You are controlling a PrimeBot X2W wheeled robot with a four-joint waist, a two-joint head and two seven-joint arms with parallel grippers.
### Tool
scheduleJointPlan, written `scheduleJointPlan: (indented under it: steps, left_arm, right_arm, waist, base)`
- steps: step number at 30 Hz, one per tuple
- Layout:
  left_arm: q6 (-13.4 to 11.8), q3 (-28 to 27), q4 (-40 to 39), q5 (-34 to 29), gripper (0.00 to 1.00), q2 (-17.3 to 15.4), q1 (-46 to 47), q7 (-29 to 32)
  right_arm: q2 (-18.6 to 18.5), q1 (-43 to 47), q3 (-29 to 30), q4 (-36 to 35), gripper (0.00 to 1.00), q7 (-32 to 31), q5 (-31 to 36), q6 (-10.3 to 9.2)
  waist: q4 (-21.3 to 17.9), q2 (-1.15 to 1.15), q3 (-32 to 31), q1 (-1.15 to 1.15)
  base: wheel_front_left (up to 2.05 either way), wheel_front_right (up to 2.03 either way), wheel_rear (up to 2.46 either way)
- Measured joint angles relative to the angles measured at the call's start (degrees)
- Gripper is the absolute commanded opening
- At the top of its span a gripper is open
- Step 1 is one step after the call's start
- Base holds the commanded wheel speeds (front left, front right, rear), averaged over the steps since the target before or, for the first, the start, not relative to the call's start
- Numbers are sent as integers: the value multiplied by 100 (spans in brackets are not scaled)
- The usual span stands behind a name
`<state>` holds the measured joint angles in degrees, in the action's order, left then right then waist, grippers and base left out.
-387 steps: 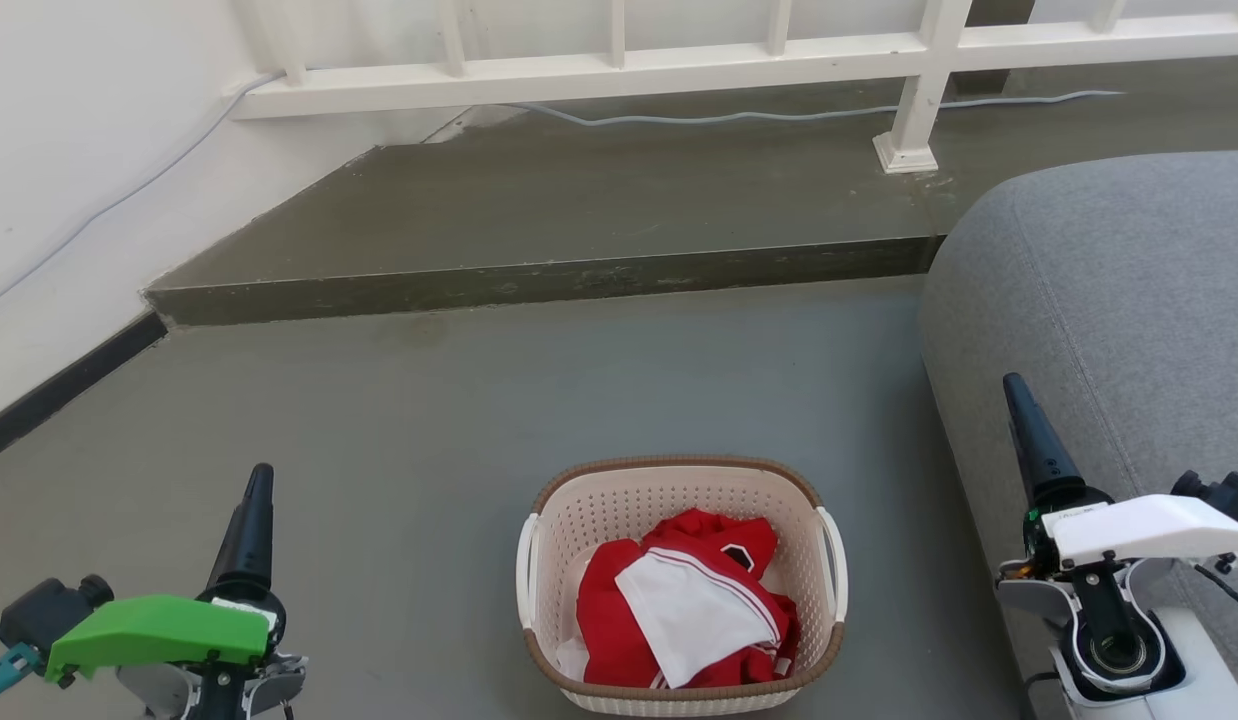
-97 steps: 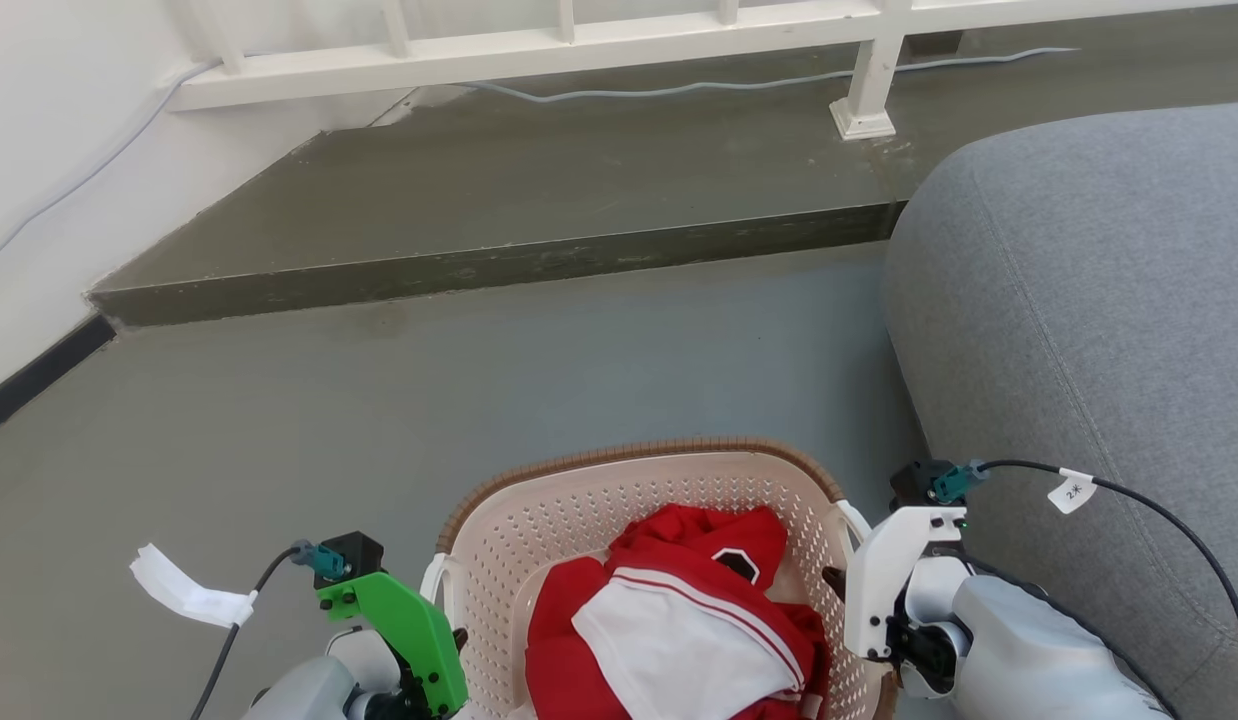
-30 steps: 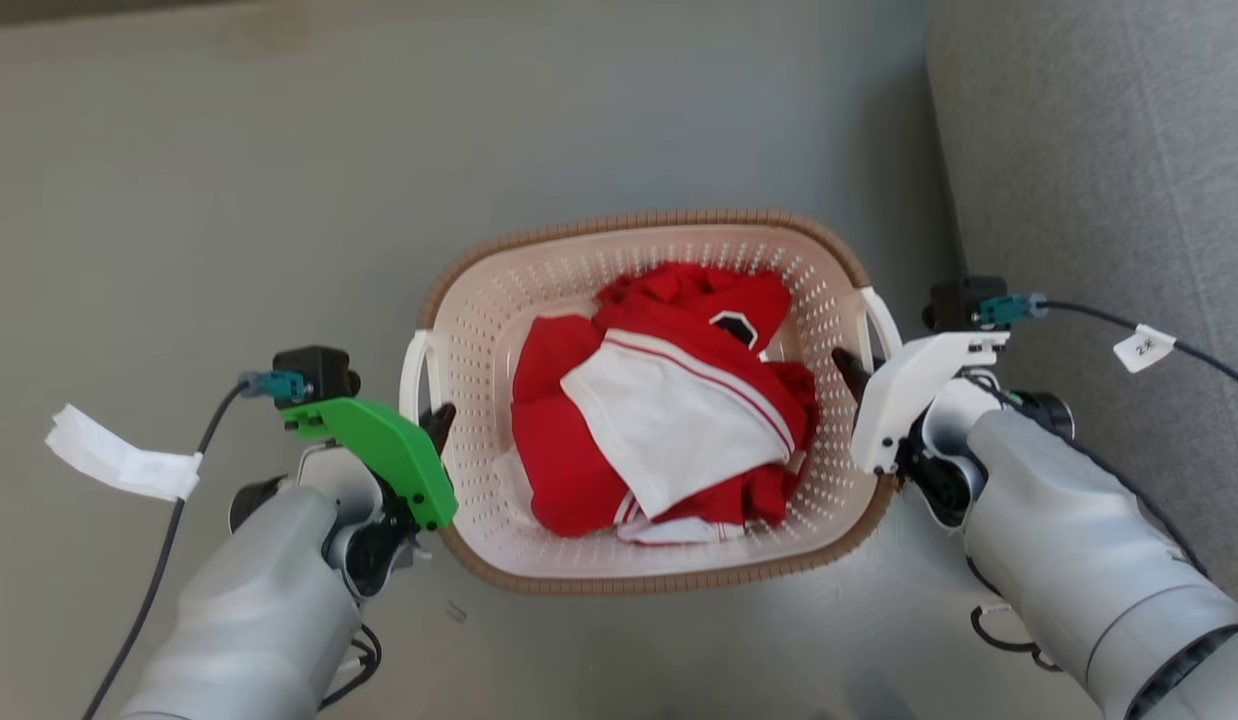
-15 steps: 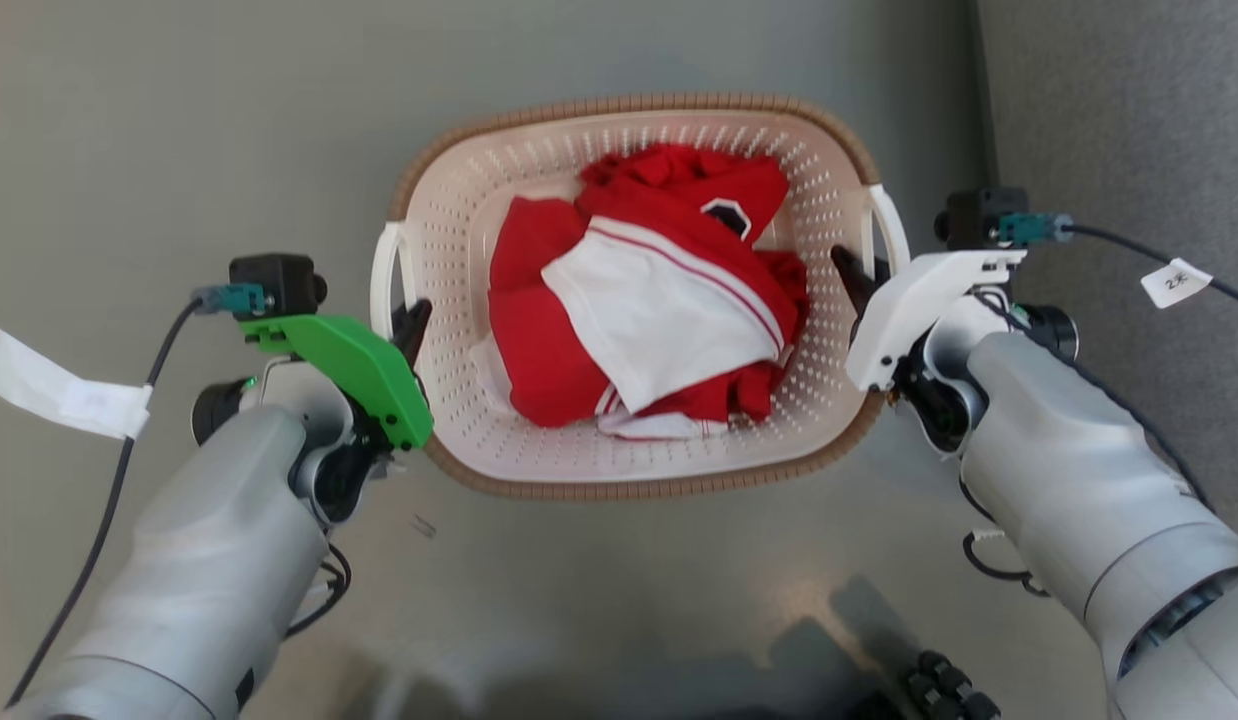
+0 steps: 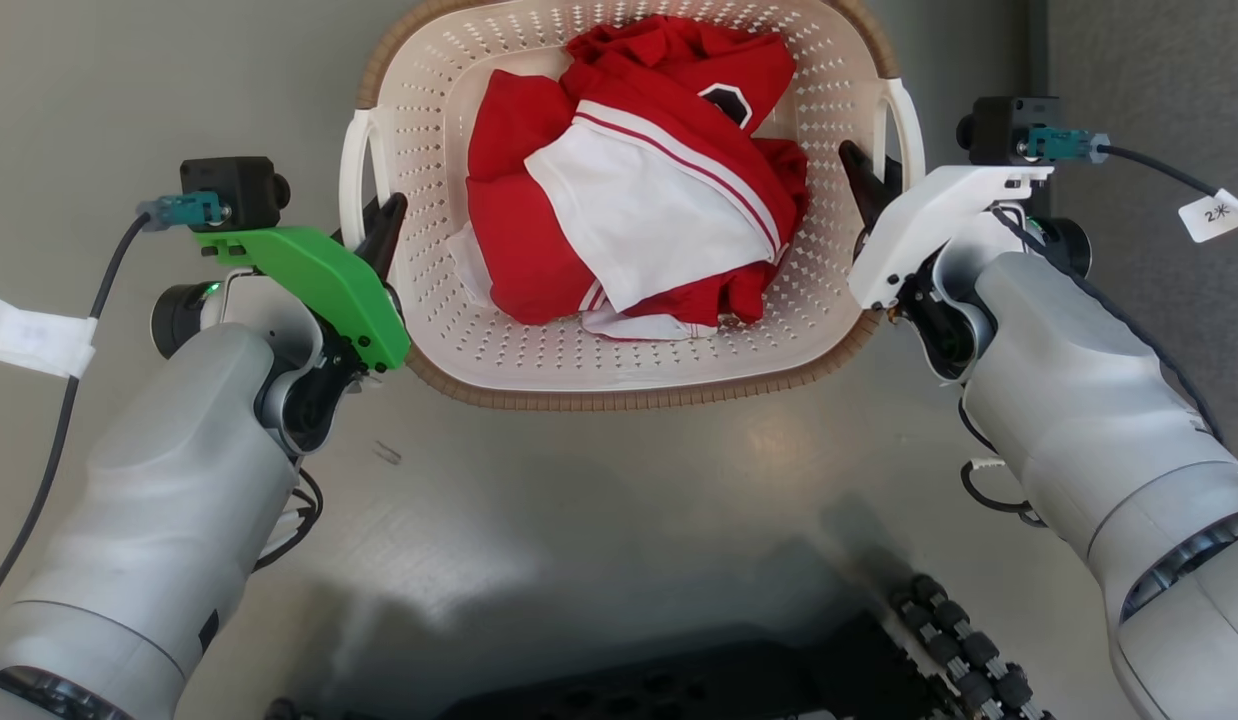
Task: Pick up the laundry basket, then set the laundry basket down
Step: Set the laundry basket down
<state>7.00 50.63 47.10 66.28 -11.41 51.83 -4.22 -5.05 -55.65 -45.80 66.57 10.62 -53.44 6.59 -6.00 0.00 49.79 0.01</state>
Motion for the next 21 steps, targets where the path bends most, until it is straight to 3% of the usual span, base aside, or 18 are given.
scheduleJointPlan:
  steps: [7,21]
  left_arm:
    - [0,141,-41,1,0,-52,4,-143]
    - [-2,320,-70,71,0,-83,37,-248]
  right_arm:
    - [49,-38,-1,108,0,104,3,23]
    - [91,-95,8,250,0,197,2,47]
  waist:
    - [-45,0,389,0]
    - [-49,0,505,0]
  base:
    - [0,0,0]
    - [0,0,0]
